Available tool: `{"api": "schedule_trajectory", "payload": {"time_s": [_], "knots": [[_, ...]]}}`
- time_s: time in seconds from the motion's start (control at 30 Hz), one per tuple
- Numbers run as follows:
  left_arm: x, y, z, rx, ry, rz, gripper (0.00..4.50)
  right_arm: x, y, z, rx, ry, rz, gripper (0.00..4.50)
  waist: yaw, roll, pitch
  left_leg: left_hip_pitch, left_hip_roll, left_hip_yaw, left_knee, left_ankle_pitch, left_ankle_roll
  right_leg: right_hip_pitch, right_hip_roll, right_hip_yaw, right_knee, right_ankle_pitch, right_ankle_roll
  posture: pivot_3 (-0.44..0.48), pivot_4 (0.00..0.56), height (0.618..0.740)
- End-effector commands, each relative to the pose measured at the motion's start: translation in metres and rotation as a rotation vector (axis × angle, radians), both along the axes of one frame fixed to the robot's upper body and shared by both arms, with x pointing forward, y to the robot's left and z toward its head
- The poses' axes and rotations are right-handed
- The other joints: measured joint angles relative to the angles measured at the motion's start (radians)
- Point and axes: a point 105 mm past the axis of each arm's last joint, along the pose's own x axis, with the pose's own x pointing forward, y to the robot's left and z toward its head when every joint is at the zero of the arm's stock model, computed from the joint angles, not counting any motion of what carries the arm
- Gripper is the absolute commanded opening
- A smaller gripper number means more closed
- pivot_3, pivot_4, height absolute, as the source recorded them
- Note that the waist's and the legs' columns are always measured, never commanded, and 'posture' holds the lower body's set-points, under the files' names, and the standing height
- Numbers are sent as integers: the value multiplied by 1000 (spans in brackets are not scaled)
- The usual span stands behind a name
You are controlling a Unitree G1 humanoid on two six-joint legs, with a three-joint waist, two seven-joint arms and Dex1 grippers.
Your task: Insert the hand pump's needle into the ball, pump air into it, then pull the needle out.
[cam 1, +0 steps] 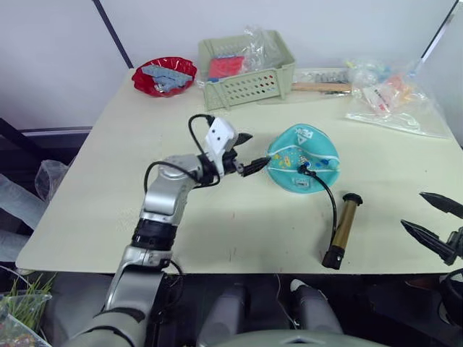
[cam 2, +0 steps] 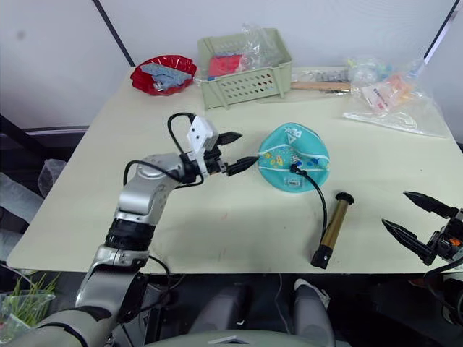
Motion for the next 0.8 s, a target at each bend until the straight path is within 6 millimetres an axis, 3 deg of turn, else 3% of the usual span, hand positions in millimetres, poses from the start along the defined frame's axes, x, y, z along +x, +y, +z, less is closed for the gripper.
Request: {"api": "schedule_trajectory", "payload": {"time_s": [0.03,0.37,0.57,0.8], "knots": [[-14,21,8,-21,-43,2,4474,-4,-4,3,-38,-16,10,4500,-2,0,0,0,0,4,1,-2,2,0,0,3,0,0,1,0,150,740],[-54,93,-31,80,58,61,4474,-4,-16,-6,-67,-5,1,4500,-10,0,0,3,1,25,3,-9,14,-5,-1,22,0,3,6,0,150,740],[-80,119,-34,66,101,92,4474,-4,-22,-10,-75,8,-6,4500,-7,0,0,1,3,24,3,-10,16,-7,-6,20,0,3,6,0,150,740],[-93,129,-32,77,110,116,4474,-8,-25,-10,-81,9,2,4500,-1,1,0,1,4,21,3,-10,16,-6,-6,18,0,4,5,0,150,740]]}}
